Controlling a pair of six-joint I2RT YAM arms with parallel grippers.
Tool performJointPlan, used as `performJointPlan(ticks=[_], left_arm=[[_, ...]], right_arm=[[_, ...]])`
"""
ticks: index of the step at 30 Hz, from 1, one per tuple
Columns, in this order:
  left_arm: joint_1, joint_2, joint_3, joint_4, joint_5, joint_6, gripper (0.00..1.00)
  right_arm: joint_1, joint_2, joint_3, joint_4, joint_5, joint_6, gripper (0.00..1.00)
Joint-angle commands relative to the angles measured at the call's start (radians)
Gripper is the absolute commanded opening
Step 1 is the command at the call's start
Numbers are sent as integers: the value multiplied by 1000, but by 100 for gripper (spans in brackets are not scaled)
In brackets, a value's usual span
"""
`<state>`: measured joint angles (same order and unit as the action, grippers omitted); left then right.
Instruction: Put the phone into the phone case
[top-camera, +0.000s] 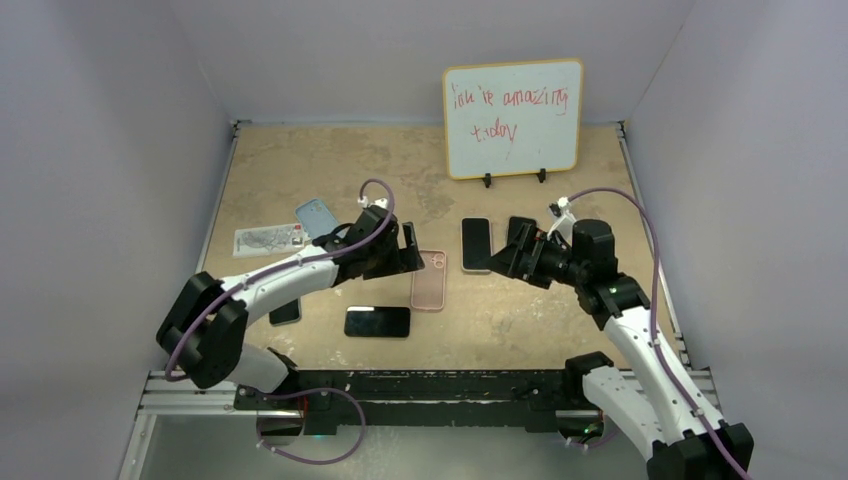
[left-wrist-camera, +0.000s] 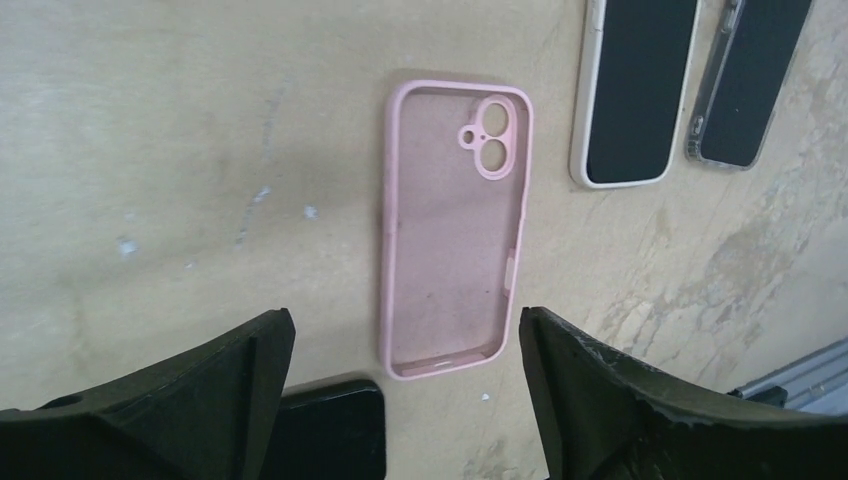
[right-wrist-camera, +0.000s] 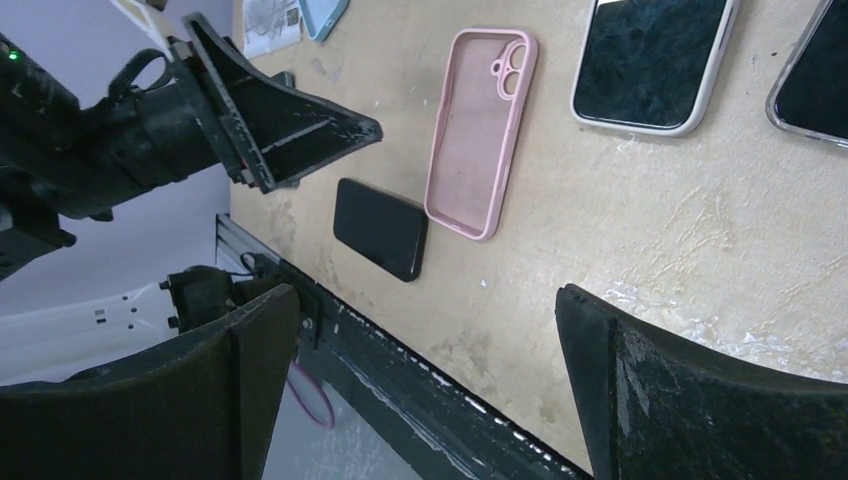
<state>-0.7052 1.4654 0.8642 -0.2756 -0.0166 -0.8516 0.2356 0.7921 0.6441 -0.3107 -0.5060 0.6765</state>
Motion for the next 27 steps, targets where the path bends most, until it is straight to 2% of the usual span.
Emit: performJointPlan(ticks=[1, 4, 8, 11, 15, 19, 23, 27], left_arm=[[29, -87, 22, -160, -81, 53, 87], [74, -155, -38, -191, -51, 42, 87], [133, -233, -93, -228, -55, 95, 84], [192, -247, -115, -232, 6, 152, 83], [259, -195, -117, -207, 131, 205, 79], [297, -130, -122, -173, 223, 231, 74], [303, -72, -105, -166, 199, 268, 67], [305, -42, -86, -187, 175, 290, 66]], right_arm=[[7, -4, 32, 22, -42, -21, 99], [12, 13, 28, 40, -60, -12, 99], [31, 22, -3, 82, -54, 18, 99], [73, 42, -24, 117, -36, 39, 96], [208, 98, -28, 158, 49, 66, 87], [373, 167, -34, 237, 133, 111, 72], [549, 266, -61, 353, 230, 165, 58], [719, 384, -65, 476, 316, 177, 47]])
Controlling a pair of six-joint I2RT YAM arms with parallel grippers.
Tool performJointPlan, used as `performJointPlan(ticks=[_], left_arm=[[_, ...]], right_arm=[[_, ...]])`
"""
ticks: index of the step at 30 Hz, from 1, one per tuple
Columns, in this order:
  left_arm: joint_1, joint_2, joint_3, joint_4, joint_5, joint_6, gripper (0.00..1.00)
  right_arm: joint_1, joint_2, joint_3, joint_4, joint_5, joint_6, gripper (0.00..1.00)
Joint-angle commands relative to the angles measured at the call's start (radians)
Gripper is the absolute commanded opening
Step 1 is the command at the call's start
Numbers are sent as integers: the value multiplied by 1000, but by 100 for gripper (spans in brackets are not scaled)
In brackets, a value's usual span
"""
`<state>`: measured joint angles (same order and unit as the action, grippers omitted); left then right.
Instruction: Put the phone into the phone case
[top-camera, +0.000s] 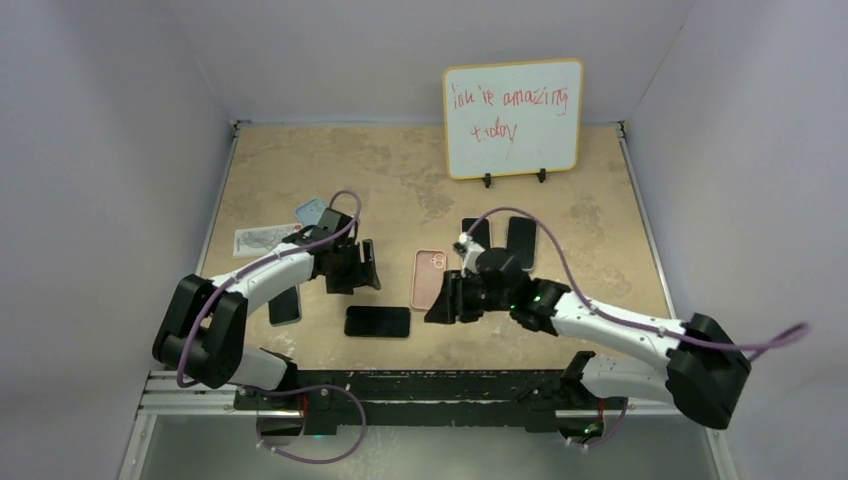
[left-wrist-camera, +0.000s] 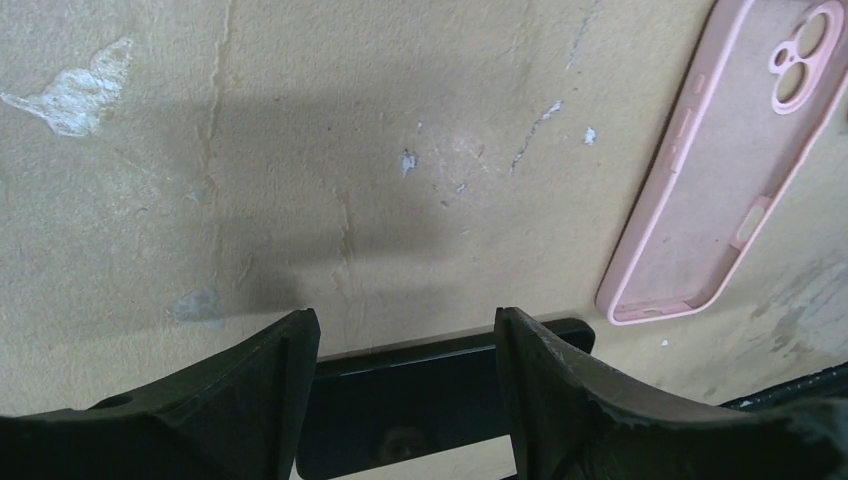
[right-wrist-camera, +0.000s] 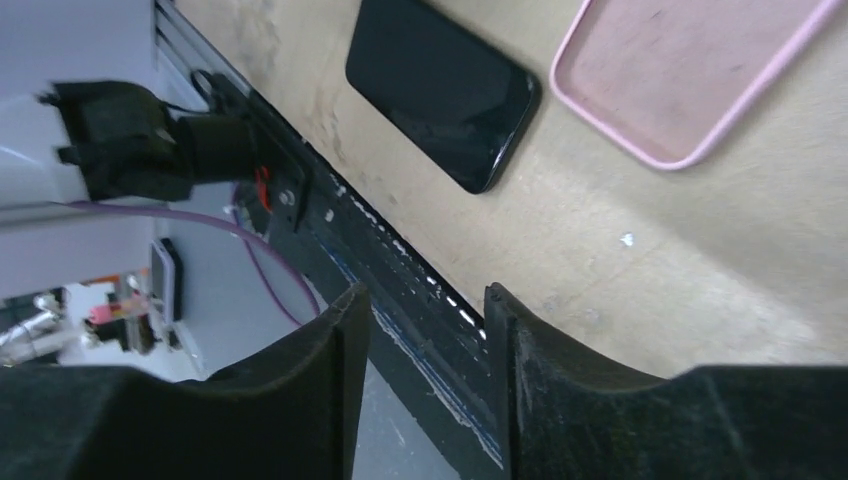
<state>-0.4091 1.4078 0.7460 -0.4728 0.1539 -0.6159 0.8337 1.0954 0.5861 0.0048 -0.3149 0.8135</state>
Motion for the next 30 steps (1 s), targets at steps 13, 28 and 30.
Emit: performJointPlan(ticks=[13, 28, 30], left_arm=[[85, 26, 30, -33, 39, 110, 63], [103, 79, 95, -99, -11, 200, 55], [107, 102, 97, -98, 10, 209, 53]], right_arm=[[438, 475, 142, 237, 424, 55, 32], [429, 606, 250, 192, 714, -13, 31], [405, 633, 280, 198, 706, -26, 31]])
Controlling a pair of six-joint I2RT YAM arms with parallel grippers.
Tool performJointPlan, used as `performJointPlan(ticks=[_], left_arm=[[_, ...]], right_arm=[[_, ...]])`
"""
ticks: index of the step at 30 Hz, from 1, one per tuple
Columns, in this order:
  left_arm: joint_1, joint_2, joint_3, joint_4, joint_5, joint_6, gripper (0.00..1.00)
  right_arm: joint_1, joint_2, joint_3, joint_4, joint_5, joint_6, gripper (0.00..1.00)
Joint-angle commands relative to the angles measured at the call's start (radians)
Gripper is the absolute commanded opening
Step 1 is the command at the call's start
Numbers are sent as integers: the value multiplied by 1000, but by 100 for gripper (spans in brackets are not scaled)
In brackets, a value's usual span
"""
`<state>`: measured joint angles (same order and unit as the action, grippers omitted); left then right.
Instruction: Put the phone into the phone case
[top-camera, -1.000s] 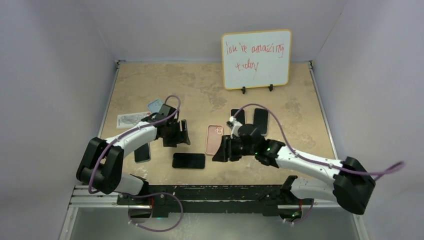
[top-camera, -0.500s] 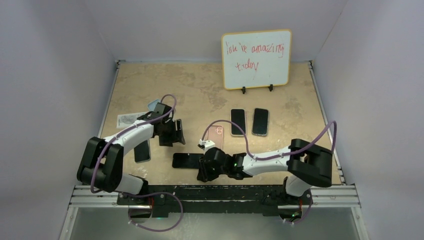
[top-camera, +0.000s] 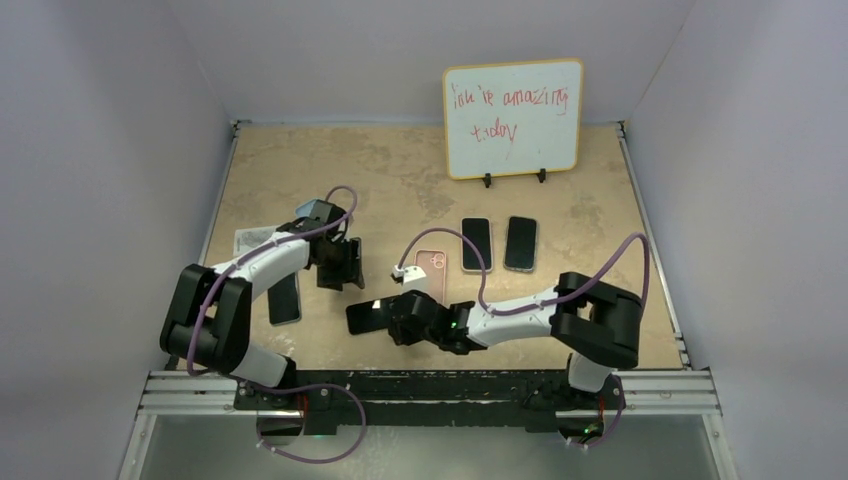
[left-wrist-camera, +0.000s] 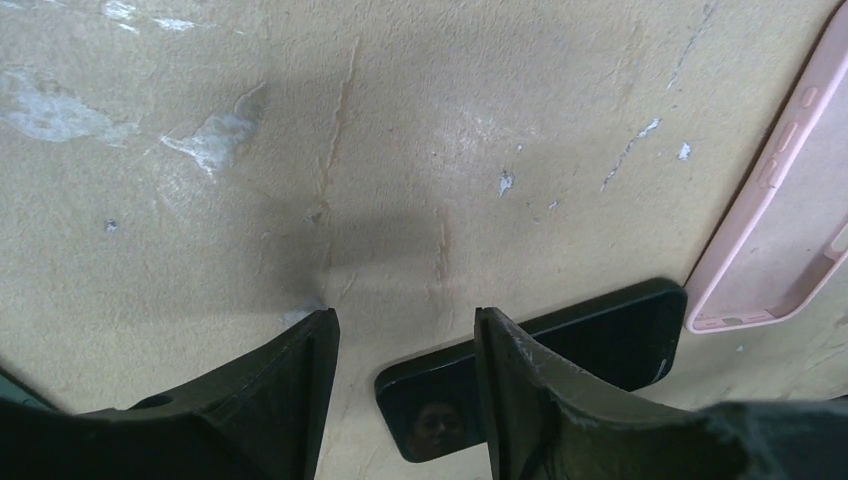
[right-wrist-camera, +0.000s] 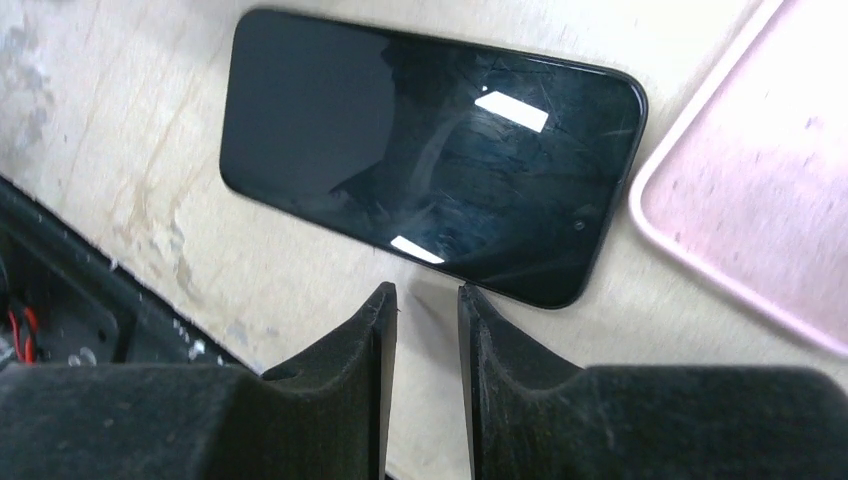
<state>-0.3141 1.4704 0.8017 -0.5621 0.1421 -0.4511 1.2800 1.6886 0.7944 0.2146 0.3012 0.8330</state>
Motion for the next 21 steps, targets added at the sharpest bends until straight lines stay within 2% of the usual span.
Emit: performJointPlan(ticks=[1, 12, 21], left_arm=[[12, 45, 40, -8, 31, 46, 53], [12, 66, 22, 9, 123, 45, 41], [12, 43, -78, 119, 311, -42, 35]], right_arm=[[-54, 51, 83, -8, 85, -54, 31], [-186, 153, 162, 51, -30, -76, 33], [-304, 185, 226, 5, -180, -158, 41]])
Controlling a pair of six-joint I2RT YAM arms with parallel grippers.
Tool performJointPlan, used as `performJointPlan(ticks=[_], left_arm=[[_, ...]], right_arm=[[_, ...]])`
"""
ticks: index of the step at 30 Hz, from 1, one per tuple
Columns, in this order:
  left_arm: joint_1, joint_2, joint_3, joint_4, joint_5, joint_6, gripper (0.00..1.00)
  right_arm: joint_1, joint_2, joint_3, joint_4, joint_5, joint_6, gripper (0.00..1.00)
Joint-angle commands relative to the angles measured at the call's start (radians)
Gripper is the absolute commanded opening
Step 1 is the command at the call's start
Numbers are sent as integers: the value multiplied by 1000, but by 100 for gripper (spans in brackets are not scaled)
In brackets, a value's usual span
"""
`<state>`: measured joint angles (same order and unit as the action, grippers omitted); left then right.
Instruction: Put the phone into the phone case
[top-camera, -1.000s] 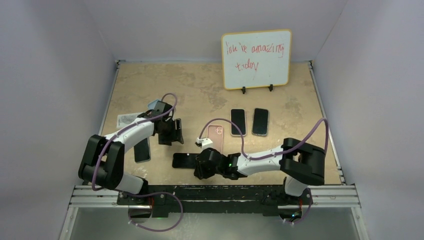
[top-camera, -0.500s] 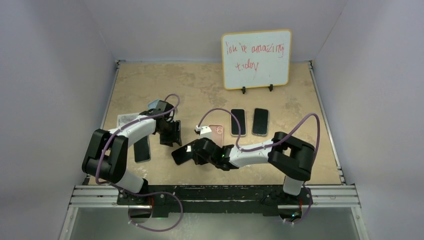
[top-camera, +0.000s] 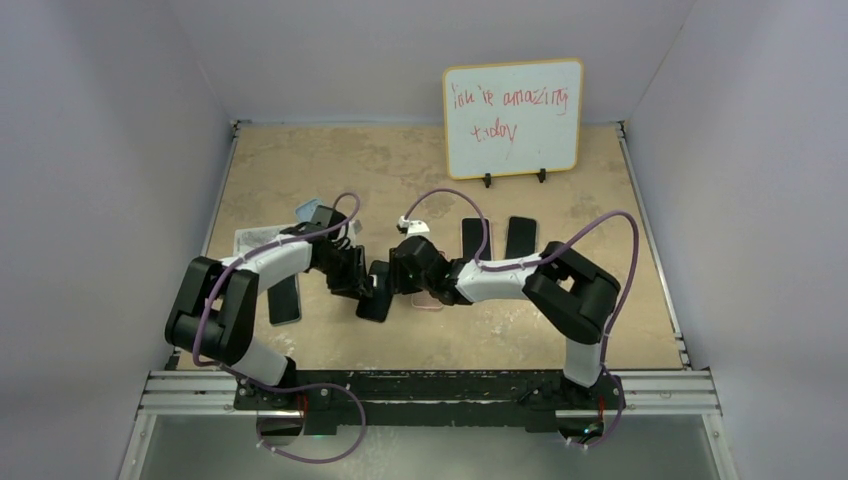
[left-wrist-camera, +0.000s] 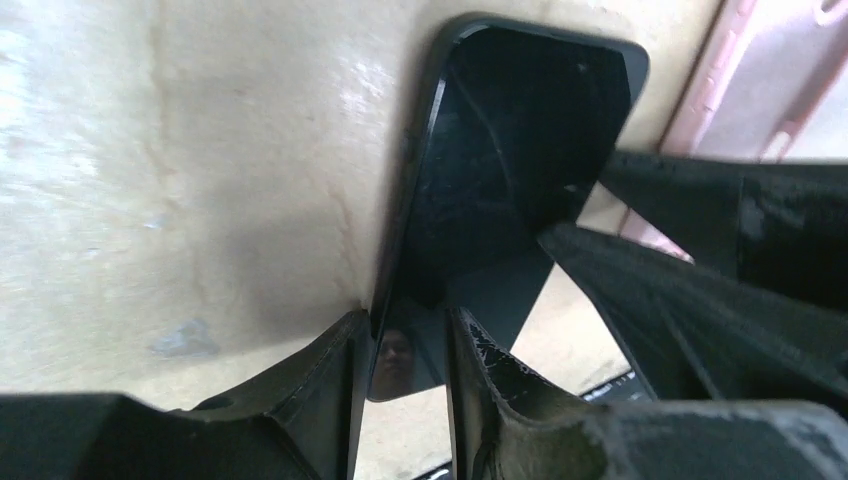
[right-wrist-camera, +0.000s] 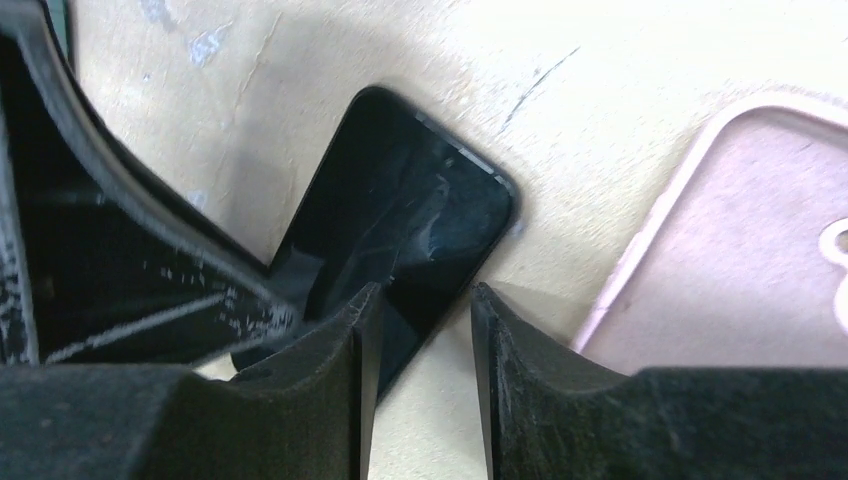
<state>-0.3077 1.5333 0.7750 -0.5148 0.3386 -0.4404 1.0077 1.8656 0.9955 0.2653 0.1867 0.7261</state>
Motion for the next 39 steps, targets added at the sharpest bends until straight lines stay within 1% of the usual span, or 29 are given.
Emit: performJointPlan(ticks=[1, 5, 8, 10, 14, 18, 23, 27, 31, 35, 39], left_arm=[[5, -28, -66, 86, 127, -66, 35], [5, -52, -101, 125, 144, -108, 34], [18, -75, -90, 125, 119, -125, 33], [55, -88, -79, 122, 119, -128, 33], [182, -94, -48, 105, 143, -90, 32], [234, -85, -33, 96, 149, -54, 31], [237, -29, -69, 147, 192, -55, 23], [237, 10, -107, 198, 233, -73, 17], [237, 30, -114, 212, 246, -75, 11], [235, 35, -134, 243, 278, -87, 10], [236, 78, -148, 282, 318, -99, 9]], right_arm=[[-37, 10, 26, -47, -76, -55, 41], [-53, 14, 37, -56, -110, -59, 44], [-54, 8, 38, -59, -145, -46, 47], [-54, 1, 28, -58, -167, -25, 50], [-55, -24, -12, -30, -185, 25, 57], [-54, -41, -29, -23, -168, 91, 66], [-47, -46, -56, -8, -143, 183, 76], [-32, -41, -26, -58, -111, 205, 78], [-14, -21, 10, -130, -62, 253, 81], [5, 2, 33, -155, -31, 296, 82], [9, 27, 56, -136, -60, 315, 82]])
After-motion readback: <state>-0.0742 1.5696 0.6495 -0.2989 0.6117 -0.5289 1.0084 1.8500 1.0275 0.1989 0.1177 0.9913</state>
